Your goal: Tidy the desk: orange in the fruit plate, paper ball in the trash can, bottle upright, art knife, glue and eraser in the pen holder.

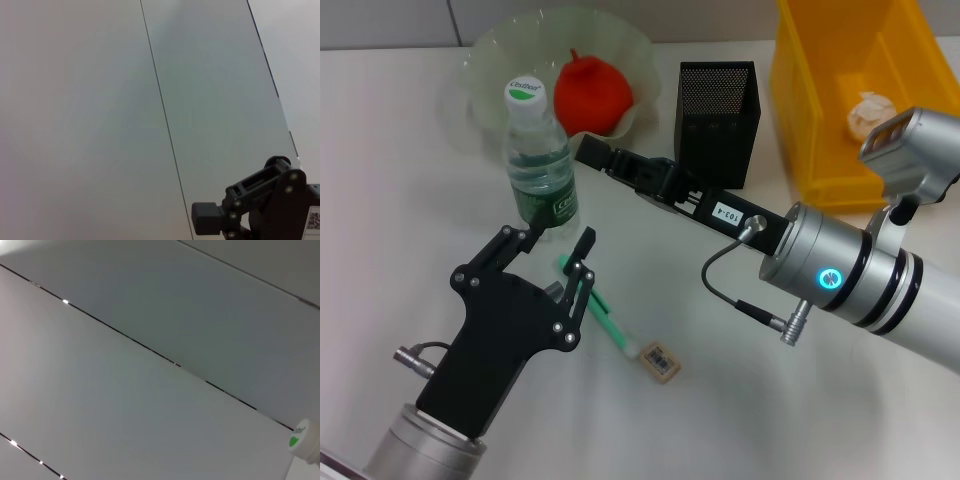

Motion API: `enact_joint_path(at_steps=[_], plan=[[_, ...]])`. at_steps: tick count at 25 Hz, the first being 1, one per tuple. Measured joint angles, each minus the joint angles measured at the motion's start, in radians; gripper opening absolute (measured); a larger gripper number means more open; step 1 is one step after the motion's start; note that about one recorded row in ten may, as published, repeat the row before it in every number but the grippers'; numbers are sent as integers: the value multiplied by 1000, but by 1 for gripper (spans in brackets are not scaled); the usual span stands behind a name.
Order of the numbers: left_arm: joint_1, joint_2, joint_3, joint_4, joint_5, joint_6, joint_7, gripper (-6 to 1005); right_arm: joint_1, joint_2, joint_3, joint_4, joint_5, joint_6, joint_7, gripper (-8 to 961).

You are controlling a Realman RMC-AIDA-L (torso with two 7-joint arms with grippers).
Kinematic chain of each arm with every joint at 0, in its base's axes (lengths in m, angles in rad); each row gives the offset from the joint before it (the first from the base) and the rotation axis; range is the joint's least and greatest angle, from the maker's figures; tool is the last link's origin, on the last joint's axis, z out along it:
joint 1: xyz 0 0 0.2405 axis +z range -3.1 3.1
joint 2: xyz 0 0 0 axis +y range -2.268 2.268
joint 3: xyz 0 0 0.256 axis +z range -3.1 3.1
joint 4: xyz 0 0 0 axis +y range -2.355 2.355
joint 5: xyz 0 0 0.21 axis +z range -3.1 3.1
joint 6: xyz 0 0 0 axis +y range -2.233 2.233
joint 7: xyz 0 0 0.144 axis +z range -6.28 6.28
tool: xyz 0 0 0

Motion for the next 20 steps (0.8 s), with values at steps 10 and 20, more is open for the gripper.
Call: enact_joint_path(at_steps=[10,20], plan=[[15,8,5,81,0,76,-106,238,-10,-3,-6,-58,-19,-12,8,43],[41,15,21,324,1,160,-491,400,-37,-10,-15,-384,-130,-124,204,93]])
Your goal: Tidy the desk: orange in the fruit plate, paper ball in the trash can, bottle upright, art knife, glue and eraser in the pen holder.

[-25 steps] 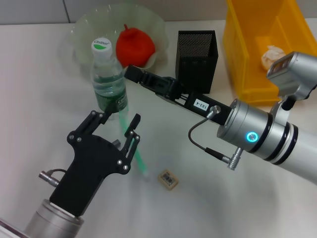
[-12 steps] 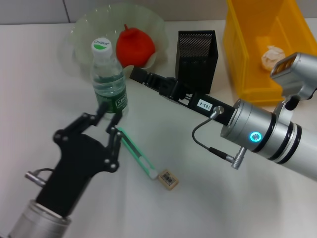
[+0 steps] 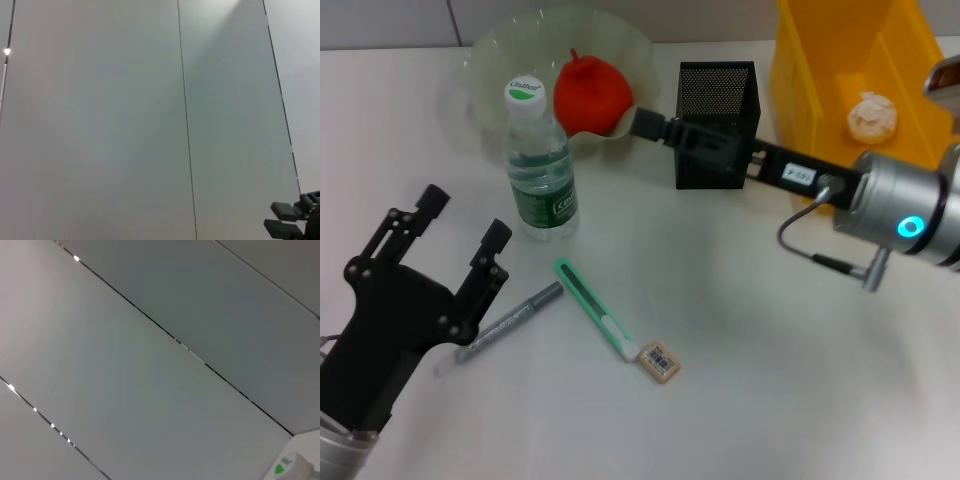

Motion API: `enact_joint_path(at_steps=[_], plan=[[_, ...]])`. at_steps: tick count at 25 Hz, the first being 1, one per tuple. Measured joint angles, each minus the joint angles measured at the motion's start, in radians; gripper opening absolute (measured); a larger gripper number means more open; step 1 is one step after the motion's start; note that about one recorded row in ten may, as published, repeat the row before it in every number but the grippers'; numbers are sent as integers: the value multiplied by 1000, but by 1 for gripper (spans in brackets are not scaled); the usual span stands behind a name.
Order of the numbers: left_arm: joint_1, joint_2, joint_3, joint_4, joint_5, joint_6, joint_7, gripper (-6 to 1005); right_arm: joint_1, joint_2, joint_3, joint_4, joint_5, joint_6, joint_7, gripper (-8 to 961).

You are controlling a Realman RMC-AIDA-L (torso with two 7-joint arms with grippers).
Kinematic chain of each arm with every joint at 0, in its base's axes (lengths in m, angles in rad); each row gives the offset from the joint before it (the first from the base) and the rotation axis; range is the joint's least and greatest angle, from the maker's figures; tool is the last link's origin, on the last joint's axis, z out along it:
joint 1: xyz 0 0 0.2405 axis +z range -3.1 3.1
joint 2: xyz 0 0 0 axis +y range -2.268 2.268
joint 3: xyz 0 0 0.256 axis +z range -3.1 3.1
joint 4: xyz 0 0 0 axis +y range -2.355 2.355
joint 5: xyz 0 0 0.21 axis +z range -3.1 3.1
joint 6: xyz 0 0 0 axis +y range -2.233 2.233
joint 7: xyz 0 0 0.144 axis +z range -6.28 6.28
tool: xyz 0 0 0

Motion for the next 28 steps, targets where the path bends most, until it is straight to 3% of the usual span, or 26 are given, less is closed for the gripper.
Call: enact_joint_path(at_steps=[2,4,6,7,10,12,13,16,17,18,19,23,26,27,28], plan=[[6,6,3,9,0,11,-4,440,-16,-1,-34,-102,-1,-28,59,103],[8,8,6,13,0,15,-4,481,-27,-1,-60,-173,-1,-49,95,184],[13,14,15,34,0,31,-16,639,-31,-1,-74,-204,-1,-58,108,265],[14,17,17,42,-1,36,-26,718,-40,-2,-105,-282,-1,-74,139,306],[18,25,19,124,0,50,-147,771,-48,-2,-143,-368,-1,-90,175,401],[31,18,15,227,-4,65,-273,807,-64,-5,-239,-536,-2,-117,223,402],[31,18,15,227,-4,65,-273,806,-64,-5,-239,-536,-2,-117,223,402],[53,4,9,339,-8,95,-367,803,-81,-6,-345,-725,-4,-147,245,403],[66,1,8,389,-8,111,-408,802,-91,-8,-402,-857,-17,-156,255,404],[66,1,8,389,-8,111,-408,802,-91,-8,-402,-857,-17,-156,255,404],[72,2,6,407,-9,117,-431,802,-89,-13,-438,-965,-59,-162,268,405],[110,5,-29,515,-11,130,-562,802,-29,-29,-482,-1093,-195,-173,285,406],[120,6,-38,555,-11,132,-622,802,11,-36,-500,-1120,-259,-180,285,408],[132,11,-46,594,-11,132,-684,802,57,-42,-519,-1133,-317,-185,268,408],[132,11,-46,594,-11,132,-684,802,57,-42,-519,-1133,-317,-185,268,449]])
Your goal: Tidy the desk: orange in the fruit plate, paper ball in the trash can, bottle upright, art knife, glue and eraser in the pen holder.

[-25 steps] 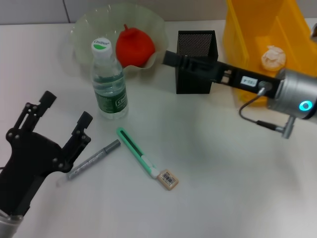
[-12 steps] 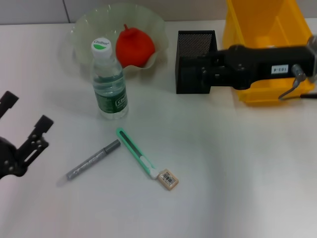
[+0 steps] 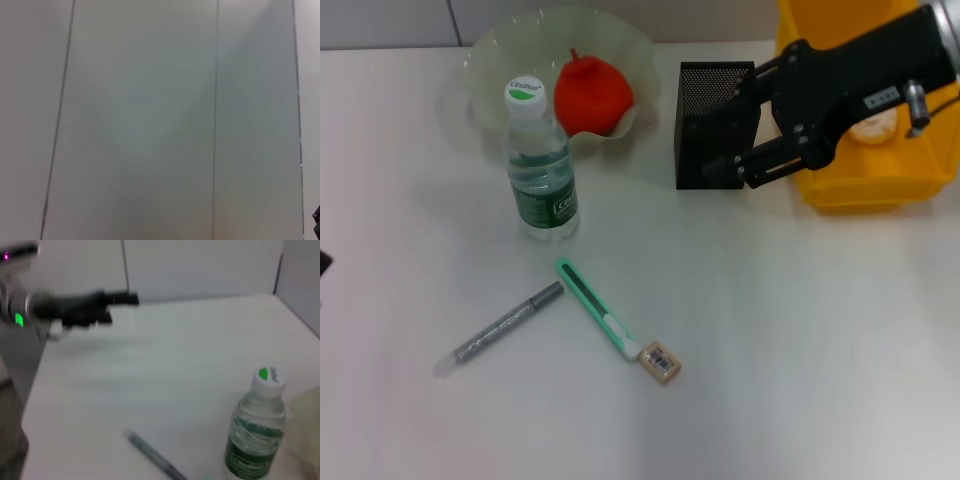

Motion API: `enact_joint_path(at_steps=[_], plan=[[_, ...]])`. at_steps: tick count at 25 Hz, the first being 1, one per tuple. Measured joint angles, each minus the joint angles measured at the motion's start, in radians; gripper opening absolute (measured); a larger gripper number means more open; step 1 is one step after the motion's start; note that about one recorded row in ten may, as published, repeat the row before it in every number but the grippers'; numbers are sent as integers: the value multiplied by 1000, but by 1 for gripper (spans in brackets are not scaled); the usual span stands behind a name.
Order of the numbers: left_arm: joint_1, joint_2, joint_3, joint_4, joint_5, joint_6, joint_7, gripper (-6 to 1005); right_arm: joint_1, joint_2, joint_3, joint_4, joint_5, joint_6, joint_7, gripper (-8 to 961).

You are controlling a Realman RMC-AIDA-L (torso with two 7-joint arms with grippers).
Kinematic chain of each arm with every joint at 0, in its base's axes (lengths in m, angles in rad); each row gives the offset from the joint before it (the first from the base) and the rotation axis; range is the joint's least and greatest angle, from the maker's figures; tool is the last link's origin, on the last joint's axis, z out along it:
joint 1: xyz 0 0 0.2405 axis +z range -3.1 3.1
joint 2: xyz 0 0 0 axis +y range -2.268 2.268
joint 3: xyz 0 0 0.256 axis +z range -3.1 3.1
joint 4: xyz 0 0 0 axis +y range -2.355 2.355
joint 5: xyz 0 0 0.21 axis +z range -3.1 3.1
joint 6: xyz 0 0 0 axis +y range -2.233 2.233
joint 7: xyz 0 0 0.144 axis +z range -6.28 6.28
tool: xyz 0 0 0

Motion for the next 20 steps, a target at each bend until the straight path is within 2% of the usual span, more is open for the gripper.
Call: enact_joint_path(at_steps=[3,4,5,8,9,10,11,12,14,15,19,20], plan=[[14,5,-19,25,-1,1,-47,802,60,-3,-37,3,-66,6,-47,572],[19,6,-26,27,-1,2,-54,802,105,-4,-73,25,-108,10,-51,613],[19,6,-26,27,-1,2,-54,802,105,-4,-73,25,-108,10,-51,613],[25,6,-35,29,-1,4,-57,802,195,8,-154,100,-203,2,-15,612],[25,6,-35,29,-1,4,-57,802,236,26,-201,148,-254,-1,28,611],[43,6,-52,31,-1,5,-59,802,236,26,-201,148,-254,-1,28,611],[50,2,-52,31,-1,4,-55,802,269,42,-253,196,-276,5,84,611],[50,2,-52,31,-1,4,-55,802,269,42,-253,196,-276,5,84,610],[56,-1,-52,32,-1,3,-48,802,306,49,-353,269,-249,67,215,610],[57,-1,-52,33,-1,3,-47,802,306,49,-353,269,-249,67,215,610],[55,6,-52,43,5,6,-47,802,346,50,-519,342,-216,213,455,608],[55,6,-52,43,5,6,-47,802,346,50,-519,342,-216,213,455,608]])
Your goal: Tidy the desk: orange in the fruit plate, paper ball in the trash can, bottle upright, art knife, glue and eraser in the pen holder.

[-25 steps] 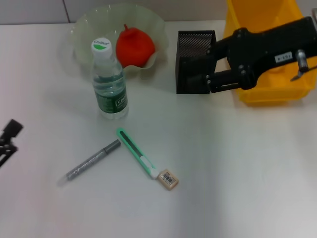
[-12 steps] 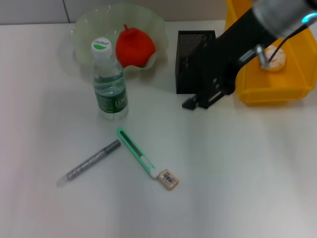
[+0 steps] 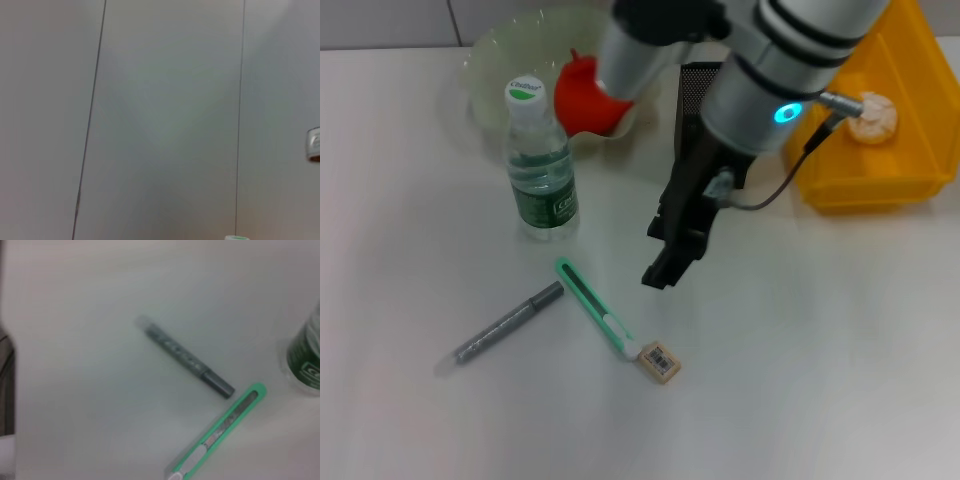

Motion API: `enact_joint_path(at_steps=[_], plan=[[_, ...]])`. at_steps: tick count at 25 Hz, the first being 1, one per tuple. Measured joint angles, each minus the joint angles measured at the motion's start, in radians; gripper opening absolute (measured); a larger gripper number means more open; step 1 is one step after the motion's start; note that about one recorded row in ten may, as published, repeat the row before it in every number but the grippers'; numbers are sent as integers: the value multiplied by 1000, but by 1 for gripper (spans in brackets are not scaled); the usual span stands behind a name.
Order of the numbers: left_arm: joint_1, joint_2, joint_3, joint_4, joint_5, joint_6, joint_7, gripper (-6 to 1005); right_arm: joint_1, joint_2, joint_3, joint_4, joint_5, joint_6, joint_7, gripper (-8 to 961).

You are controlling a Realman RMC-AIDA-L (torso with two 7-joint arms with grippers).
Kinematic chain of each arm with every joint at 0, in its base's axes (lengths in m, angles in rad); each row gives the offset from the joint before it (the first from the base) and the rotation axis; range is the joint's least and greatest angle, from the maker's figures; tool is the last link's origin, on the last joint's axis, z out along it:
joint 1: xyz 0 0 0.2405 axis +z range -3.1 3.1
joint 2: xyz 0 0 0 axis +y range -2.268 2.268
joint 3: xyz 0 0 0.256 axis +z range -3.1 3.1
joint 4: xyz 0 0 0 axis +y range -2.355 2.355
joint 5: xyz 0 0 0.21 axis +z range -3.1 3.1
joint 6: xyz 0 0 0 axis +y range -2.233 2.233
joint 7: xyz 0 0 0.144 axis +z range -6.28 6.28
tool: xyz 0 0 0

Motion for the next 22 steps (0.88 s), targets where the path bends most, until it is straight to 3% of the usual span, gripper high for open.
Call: enact_joint_path(at_steps=[11,14,22], plan=[[-28,2,-1,40,-4,-9,0,801,62,1,-428,127,217,325,443,607],[-36,3,-1,42,-4,-13,2,801,66,1,-490,136,241,362,523,607],[-61,3,-1,42,0,-22,23,801,65,1,-526,248,381,455,558,606]])
